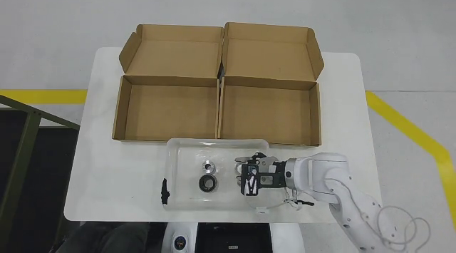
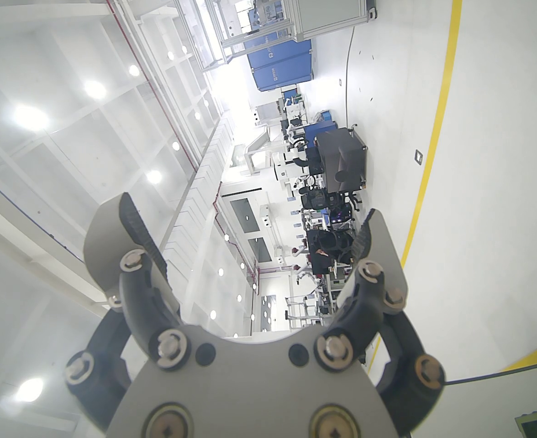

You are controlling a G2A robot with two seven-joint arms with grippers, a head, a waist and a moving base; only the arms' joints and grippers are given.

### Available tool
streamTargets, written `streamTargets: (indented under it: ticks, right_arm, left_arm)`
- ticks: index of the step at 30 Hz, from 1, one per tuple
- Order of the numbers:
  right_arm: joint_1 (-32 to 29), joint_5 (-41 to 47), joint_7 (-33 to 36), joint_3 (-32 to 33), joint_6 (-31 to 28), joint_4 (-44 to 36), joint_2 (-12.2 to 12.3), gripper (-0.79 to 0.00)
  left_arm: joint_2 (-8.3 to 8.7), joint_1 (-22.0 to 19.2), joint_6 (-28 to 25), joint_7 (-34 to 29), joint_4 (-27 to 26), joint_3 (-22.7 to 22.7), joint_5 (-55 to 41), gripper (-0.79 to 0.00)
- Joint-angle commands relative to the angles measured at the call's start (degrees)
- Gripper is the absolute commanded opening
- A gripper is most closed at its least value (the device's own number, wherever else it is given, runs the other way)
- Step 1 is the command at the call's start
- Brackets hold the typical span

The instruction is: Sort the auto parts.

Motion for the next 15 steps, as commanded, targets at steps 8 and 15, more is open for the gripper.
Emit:
streamTargets:
  ticks: [8, 15]
  right_arm:
    - [0.5, 2.4, -4.2, 0.3, 0.9, -2.7, 0.2, -0.785]
    - [1.5, 5.0, -8.7, 0.4, 0.9, -4.3, 0.3, -0.785]
  left_arm:
    - [0.0, 0.0, 0.0, 0.0, 0.0, 0.0, 0.0, 0.0]
    - [0.0, 0.0, 0.0, 0.0, 0.0, 0.0, 0.0, 0.0]
